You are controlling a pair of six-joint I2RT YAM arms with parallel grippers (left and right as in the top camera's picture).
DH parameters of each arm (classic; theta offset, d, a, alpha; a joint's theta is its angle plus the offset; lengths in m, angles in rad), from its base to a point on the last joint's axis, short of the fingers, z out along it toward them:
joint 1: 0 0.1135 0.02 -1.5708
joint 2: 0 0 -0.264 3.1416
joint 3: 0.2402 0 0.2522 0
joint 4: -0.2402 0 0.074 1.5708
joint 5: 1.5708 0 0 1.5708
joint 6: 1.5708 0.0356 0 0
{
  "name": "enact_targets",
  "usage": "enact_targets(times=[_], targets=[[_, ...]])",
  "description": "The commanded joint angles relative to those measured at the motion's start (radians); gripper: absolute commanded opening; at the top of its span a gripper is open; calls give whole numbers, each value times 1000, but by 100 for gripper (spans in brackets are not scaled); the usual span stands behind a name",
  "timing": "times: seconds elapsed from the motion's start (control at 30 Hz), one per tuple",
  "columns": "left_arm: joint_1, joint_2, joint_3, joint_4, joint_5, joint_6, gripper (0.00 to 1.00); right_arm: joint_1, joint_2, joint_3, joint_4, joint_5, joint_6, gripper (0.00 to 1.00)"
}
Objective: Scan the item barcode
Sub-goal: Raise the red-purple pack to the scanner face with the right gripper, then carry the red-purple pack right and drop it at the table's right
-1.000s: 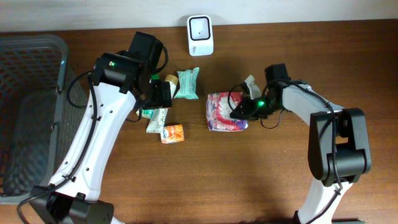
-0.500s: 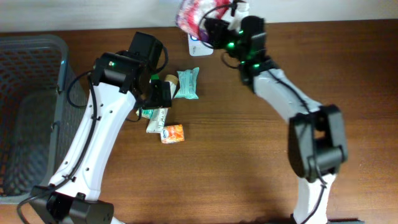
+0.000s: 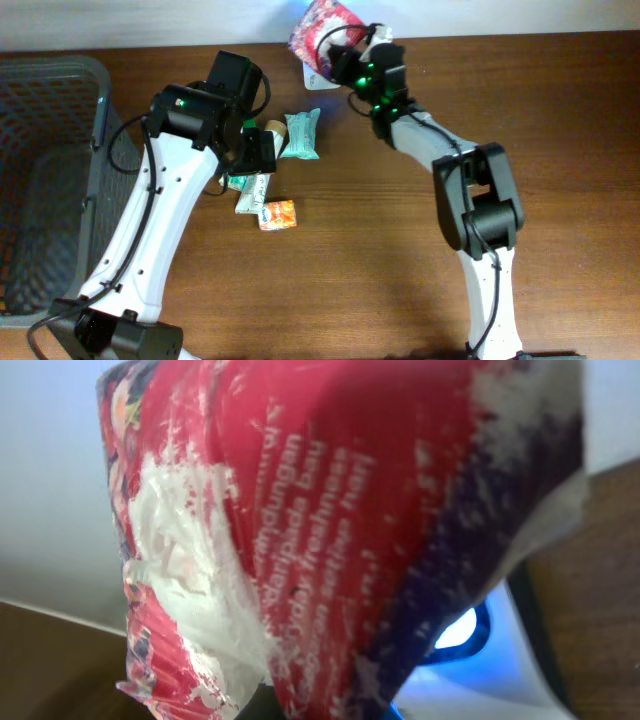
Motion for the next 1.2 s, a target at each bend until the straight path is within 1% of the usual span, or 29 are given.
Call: enact_targets(times=[0.0, 0.03, 0.1, 0.13, 0.2, 0.23, 0.33, 0.37, 0.4, 0.43, 0.47, 0.5, 0.57, 0.6, 0.67, 0.77, 0.83, 0.87, 0.93, 0.97, 1.0, 1.07, 1.1, 1.17], targets=[[6, -4, 2, -2, 0, -14, 99, -142, -89, 28, 5, -214, 4, 4], [6, -4, 2, -2, 0, -13, 99, -206, -103, 28, -18, -280, 8, 4], [6, -4, 2, -2, 0, -13, 99, -330, -110, 28, -133, -383, 60, 4], [6, -4, 2, -2, 0, -14, 99, -420, -110, 28, -279, -402, 63, 4], [6, -4, 2, -2, 0, -13, 99, -541, -110, 28, -468, -401, 60, 4], [6, -4, 2, -2, 0, -13, 99, -637, -110, 28, -580, -402, 39, 4], [6, -4, 2, -2, 0, -14, 99, -818, -110, 28, -728, -382, -14, 4], [6, -4, 2, -2, 0, -14, 99, -857, -110, 28, -748, -371, -13, 4], [6, -4, 2, -2, 0, -13, 99, -902, -110, 28, -767, -356, -13, 8], [6, -4, 2, -2, 0, -14, 99, -942, -109, 28, -775, -356, -14, 30], [6, -4, 2, -2, 0, -13, 99, -972, -109, 28, -786, -357, -13, 87], [6, -4, 2, -2, 0, -13, 99, -987, -109, 28, -799, -365, -35, 99], [6, -4, 2, -2, 0, -13, 99, -988, -109, 28, -831, -397, -154, 99], [6, -4, 2, -2, 0, -14, 99, -982, -111, 28, -854, -428, -175, 99], [6, -4, 2, -2, 0, -13, 99, -982, -137, 28, -869, -482, -174, 99], [6, -4, 2, -2, 0, -14, 99, -982, -279, 28, -946, -404, -199, 99], [6, -4, 2, -2, 0, -13, 99, -975, -419, 28, -988, -292, -278, 99], [5, -4, 2, -2, 0, -14, 99, -972, -495, 28, -1010, -281, -313, 99], [6, -4, 2, -2, 0, -13, 99, -956, -618, 28, -1128, -285, -328, 99], [5, -4, 2, -2, 0, -13, 99, -941, -644, 28, -1194, -285, -328, 99], [5, -4, 2, -2, 0, -13, 99, -877, -661, 28, -1344, -285, -386, 99], [6, -4, 2, -2, 0, -14, 99, -782, -645, 8, -1415, -285, -443, 99], [6, -4, 2, -2, 0, -13, 99, -692, -627, -6, -1457, -285, -508, 99], [6, -4, 2, -2, 0, -14, 99, -548, -594, -21, -1495, -284, -585, 99]])
